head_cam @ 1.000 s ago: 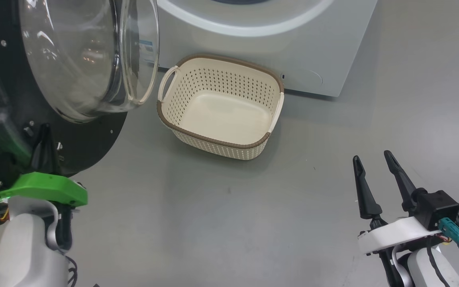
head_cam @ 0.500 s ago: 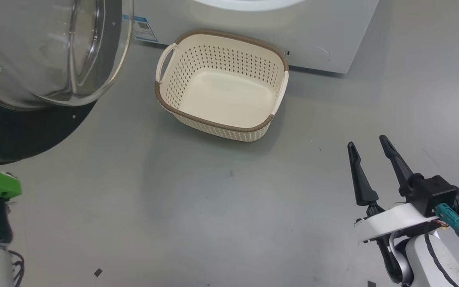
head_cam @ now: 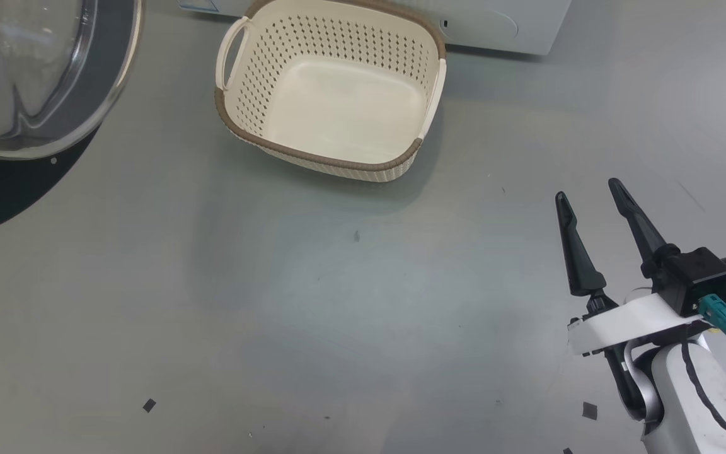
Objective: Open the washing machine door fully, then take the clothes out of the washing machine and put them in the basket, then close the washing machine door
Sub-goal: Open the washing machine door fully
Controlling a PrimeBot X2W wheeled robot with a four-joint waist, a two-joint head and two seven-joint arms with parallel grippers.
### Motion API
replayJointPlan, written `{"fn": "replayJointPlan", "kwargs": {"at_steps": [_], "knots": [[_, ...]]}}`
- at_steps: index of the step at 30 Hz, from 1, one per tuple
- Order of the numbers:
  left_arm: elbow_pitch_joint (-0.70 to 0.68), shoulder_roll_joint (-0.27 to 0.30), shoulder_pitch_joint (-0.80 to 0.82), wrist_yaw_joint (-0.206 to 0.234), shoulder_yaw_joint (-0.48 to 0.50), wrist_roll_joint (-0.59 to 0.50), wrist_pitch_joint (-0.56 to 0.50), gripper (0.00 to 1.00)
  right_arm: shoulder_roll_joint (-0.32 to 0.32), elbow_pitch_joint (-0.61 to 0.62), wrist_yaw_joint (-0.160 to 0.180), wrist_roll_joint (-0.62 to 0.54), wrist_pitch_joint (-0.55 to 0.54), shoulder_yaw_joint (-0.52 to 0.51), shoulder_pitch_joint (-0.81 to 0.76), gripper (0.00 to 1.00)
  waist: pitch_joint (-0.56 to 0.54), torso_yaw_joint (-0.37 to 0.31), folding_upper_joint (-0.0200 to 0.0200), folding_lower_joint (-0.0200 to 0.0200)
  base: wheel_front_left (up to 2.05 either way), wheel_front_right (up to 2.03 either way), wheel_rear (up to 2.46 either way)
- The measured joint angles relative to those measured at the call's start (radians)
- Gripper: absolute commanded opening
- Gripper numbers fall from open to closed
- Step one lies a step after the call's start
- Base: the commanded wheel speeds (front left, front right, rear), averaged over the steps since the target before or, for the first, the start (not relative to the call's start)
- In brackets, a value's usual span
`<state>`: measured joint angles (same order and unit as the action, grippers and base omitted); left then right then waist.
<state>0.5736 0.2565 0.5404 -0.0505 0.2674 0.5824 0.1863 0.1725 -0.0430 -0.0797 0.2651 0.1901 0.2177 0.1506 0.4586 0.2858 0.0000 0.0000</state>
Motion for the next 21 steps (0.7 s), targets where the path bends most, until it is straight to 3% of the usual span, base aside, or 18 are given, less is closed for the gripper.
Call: {"fn": "replayJointPlan", "kwargs": {"at_steps": [21], "knots": [[0.131, 0.073, 0.108, -0.008, 0.091, 0.061, 0.011, 0.0, 0.03, 0.015, 0.003, -0.012, -0.01, -0.018, 0.039, 1.0, 0.111, -0.001, 0.0, 0.0, 0.0, 0.0, 0.0]]}}
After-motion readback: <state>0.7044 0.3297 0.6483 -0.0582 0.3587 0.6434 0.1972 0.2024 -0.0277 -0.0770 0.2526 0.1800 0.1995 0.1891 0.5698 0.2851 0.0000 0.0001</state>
